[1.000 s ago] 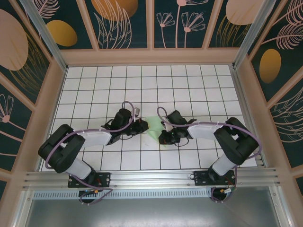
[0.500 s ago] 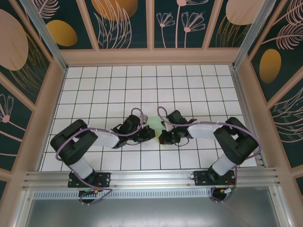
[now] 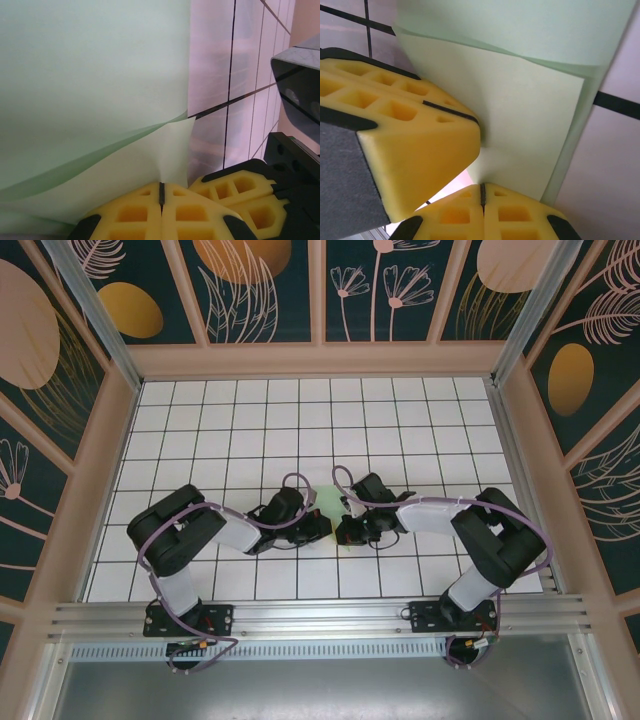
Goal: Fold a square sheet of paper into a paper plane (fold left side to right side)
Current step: Third fold the triangle at the center of the table.
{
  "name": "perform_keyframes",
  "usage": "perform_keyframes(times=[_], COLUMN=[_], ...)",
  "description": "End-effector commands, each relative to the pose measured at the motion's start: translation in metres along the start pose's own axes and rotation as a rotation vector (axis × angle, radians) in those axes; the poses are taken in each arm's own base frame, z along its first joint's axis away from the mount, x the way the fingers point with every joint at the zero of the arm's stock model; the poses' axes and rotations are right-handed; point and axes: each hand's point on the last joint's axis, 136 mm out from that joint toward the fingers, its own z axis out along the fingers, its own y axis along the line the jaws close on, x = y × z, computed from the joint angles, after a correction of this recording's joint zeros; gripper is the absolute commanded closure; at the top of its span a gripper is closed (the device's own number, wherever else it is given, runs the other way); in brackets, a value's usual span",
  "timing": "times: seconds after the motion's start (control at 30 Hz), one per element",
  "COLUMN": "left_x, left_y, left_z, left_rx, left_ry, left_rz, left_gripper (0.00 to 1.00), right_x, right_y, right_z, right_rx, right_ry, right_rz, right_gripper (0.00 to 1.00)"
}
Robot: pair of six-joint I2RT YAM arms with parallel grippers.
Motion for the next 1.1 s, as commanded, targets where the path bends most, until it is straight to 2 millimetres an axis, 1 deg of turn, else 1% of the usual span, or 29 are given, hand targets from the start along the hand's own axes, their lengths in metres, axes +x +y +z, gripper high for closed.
perform_keyframes(times=[0.0,0.07,0.2,0.33,0.43,0.5,0.73,0.87,1.07], left_x=[-0.001,0.001,0.004,0.005,0.003,0.004,0.002,0.002,0.001], left_y=[0.039,0.052,0.068,0.071,0.069,0.068,0.069,0.069,0.07], left_z=[0.0,-0.001,0.002,0.005,0.007,0.007,0.008,0.008,0.008], left_rx=[-0.187,-0.241,-0.298,-0.302,-0.296,-0.292,-0.296,-0.302,-0.312], left_ry=[-0.022,-0.017,0.001,0.003,0.003,0.004,0.001,0.001,0.0], left_rz=[0.015,0.02,0.017,0.015,0.016,0.017,0.019,0.022,0.027], left_gripper=[0.94,0.94,0.94,0.95,0.95,0.95,0.95,0.95,0.95], right_x=[0.028,0.027,0.018,0.002,-0.002,-0.002,0.005,0.008,0.007], right_y=[-0.05,-0.048,-0.031,-0.007,0.005,0.006,0.014,0.01,0.013], right_z=[0.007,0.005,-0.002,-0.017,-0.02,-0.02,-0.014,-0.01,-0.015], right_rx=[0.188,0.179,0.118,0.057,0.012,0.007,-0.024,-0.013,-0.015], right_ry=[0.075,0.068,0.033,-0.024,-0.034,-0.032,-0.005,0.008,0.005], right_rz=[0.078,0.081,0.066,0.051,0.059,0.067,0.072,0.083,0.081], right_gripper=[0.92,0.93,0.92,0.93,0.96,0.98,0.98,0.98,0.98])
